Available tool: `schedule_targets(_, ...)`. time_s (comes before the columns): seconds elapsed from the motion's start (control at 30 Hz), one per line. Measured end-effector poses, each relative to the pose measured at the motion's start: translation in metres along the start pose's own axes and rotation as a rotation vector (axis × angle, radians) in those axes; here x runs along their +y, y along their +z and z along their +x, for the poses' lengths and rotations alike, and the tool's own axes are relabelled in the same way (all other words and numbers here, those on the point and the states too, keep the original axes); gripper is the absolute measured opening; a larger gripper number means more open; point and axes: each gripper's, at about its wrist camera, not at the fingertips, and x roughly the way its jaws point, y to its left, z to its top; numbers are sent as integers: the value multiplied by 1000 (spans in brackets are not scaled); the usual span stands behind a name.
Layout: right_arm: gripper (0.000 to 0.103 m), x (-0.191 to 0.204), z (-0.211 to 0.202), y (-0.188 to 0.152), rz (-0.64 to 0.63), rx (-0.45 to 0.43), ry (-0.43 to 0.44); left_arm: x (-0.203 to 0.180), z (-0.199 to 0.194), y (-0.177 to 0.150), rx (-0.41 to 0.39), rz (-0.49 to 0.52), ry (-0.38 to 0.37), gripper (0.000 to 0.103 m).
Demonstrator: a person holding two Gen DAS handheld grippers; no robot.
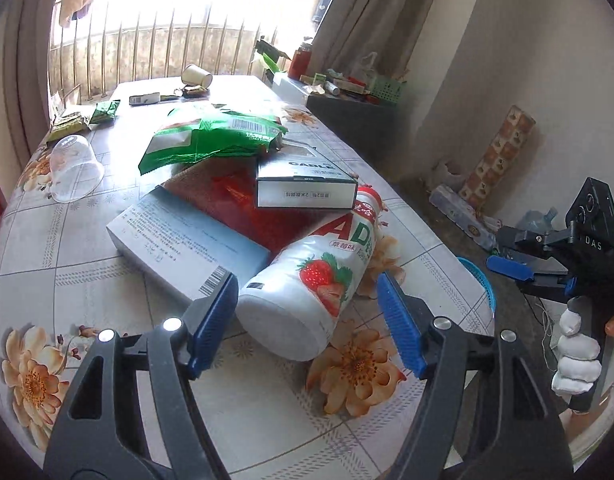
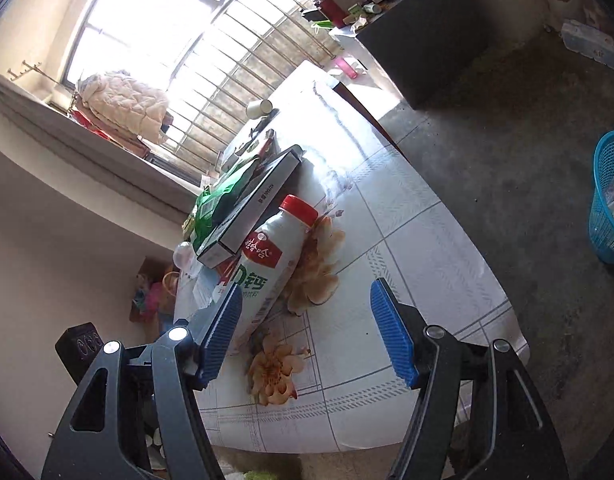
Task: Collect trash
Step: 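Move both tools back to the table toward the white box and milk bottle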
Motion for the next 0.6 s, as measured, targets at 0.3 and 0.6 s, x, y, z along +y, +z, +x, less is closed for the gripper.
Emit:
schedule_targets(0.3,65,28,46,4,-26,87,-40,8,20,-13,74,-103,-224,68)
schedule_targets(0.6,65,34,91,34,-86,146,-112,-5,24,-37,156,-91,-401,68)
